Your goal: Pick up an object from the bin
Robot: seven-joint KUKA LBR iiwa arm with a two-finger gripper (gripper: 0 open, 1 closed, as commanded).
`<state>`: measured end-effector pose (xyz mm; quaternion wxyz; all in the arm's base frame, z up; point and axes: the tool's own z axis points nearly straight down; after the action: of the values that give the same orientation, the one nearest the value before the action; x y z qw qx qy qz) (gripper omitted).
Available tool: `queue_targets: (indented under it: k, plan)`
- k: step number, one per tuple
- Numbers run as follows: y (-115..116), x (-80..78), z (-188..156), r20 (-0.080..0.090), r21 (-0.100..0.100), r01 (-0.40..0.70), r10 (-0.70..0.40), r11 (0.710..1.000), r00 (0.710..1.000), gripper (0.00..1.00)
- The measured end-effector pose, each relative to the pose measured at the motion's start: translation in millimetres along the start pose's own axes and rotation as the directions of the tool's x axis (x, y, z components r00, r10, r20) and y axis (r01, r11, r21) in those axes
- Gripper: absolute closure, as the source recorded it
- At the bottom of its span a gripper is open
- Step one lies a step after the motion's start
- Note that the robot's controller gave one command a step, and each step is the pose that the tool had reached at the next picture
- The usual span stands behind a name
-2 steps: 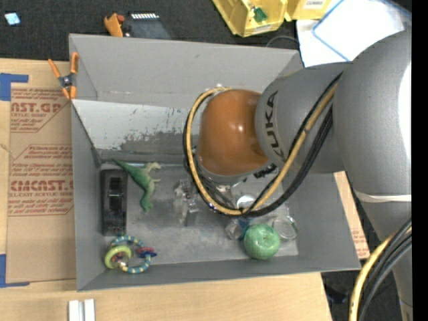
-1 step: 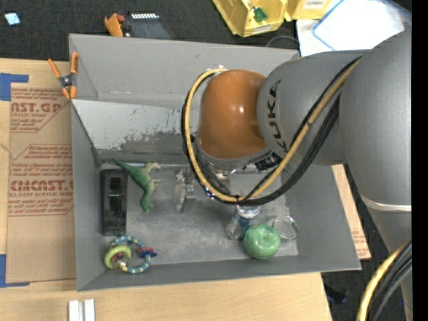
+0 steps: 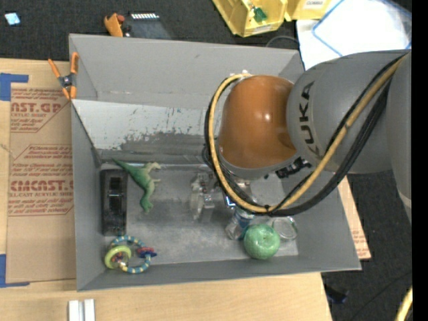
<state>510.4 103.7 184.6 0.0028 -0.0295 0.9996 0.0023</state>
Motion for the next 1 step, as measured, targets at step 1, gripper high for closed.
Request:
queue_targets:
  k: [1]
  plan:
    - [15.2,-49.8,-31.2,0.004,-0.001,-0.023,0.023,1.000,1.000,1.00]
